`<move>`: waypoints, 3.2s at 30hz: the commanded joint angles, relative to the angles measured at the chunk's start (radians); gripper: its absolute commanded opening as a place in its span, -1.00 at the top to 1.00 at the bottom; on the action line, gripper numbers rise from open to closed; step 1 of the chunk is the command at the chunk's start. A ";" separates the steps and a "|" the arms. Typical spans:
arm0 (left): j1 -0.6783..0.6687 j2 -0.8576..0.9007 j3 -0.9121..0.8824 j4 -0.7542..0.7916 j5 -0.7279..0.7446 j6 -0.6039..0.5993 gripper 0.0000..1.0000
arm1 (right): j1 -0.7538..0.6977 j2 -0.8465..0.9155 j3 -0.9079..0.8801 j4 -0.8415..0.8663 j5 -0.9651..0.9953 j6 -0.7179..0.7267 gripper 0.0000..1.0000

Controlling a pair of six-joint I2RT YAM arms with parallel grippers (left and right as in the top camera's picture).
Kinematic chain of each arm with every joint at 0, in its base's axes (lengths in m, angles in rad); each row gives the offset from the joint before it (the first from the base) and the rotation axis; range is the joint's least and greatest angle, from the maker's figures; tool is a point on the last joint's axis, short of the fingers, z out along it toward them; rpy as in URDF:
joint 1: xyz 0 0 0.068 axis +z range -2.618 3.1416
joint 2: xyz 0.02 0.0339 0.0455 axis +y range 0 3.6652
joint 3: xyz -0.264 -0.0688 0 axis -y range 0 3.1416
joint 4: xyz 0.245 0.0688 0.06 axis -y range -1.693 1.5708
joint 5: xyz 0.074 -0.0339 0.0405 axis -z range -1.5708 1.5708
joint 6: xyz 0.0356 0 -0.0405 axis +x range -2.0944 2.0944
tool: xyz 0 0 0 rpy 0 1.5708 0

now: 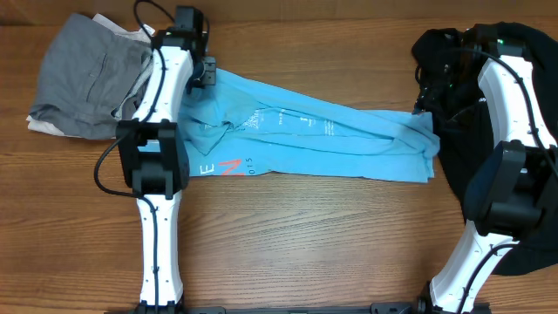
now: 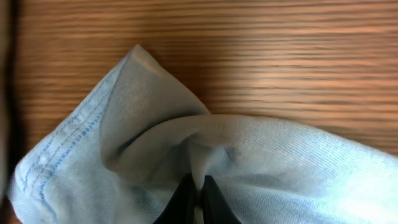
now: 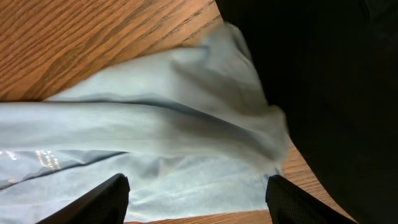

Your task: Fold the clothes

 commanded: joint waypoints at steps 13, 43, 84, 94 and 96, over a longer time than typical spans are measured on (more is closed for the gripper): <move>0.045 -0.005 0.131 -0.138 0.074 -0.031 -0.82 | 0.006 -0.004 -0.044 0.023 -0.005 -0.006 -0.56; 0.019 -0.225 0.745 -0.671 0.118 0.010 -1.00 | 0.032 -0.003 -0.643 0.698 -0.050 -0.031 -0.03; 0.009 -0.225 0.745 -0.671 0.035 0.024 -1.00 | -0.032 -0.176 -0.141 0.061 -0.163 -0.085 0.92; 0.009 -0.225 0.707 -0.671 0.028 0.045 -1.00 | 0.255 -0.175 -0.141 0.124 -0.150 0.054 0.92; 0.009 -0.225 0.699 -0.671 0.013 0.045 -1.00 | 0.290 -0.175 -0.141 0.135 -0.145 0.076 0.92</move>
